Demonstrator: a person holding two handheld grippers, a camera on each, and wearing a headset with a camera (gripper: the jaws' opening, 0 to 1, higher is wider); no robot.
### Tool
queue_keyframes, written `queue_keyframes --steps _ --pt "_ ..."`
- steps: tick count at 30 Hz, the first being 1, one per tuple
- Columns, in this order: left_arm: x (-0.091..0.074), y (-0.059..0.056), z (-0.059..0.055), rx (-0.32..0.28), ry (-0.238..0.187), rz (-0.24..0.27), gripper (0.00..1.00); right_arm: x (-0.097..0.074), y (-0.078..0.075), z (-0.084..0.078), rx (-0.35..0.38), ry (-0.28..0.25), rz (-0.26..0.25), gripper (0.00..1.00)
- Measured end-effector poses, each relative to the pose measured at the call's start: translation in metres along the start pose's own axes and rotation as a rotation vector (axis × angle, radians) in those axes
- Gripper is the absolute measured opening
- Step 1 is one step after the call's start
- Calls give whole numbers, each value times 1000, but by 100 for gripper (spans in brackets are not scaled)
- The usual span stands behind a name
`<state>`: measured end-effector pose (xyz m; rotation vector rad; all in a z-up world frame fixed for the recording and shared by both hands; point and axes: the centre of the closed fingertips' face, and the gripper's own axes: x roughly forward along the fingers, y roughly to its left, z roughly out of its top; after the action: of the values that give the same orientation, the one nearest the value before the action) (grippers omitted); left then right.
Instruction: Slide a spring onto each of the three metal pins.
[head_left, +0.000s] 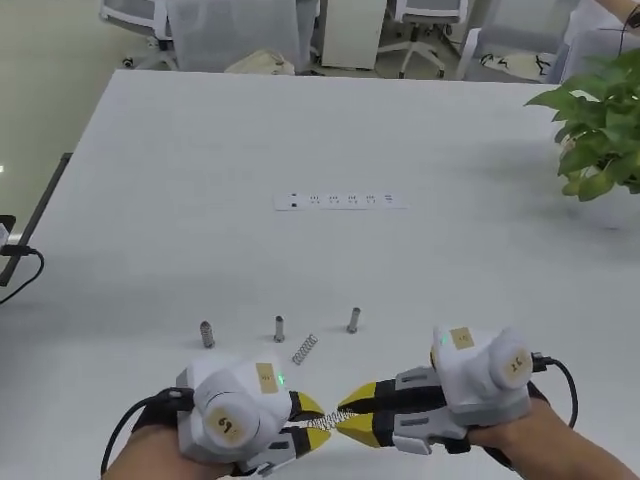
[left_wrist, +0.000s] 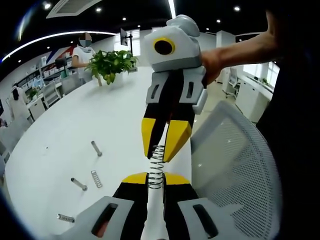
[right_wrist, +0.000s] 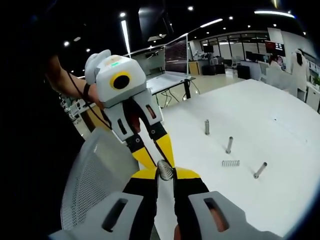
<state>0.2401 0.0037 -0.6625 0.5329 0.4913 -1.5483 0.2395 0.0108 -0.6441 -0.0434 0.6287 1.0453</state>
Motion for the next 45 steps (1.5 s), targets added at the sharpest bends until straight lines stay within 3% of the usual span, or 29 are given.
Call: queue_keyframes --steps 4,21,24,28,35,40,45 --pt "4 -3 -3 14 18 0 3 2 4 5 -4 -6 10 8" --pt "9 2 6 -6 -18 9 2 1 2 14 -84 53 -11 9" --pt "9 2 5 -4 -18 9 2 0 2 11 -98 77 -14 10" --pt "11 1 5 8 -13 4 2 -3 1 10 -108 102 -11 20" --pt "15 -4 7 22 -8 -13 2 -7 1 0 -221 211 2 25" --pt "17 -7 6 37 1 -19 2 -7 1 -4 -277 266 12 24" --pt "18 -9 6 52 9 -26 2 -6 2 -4 -306 283 22 22"
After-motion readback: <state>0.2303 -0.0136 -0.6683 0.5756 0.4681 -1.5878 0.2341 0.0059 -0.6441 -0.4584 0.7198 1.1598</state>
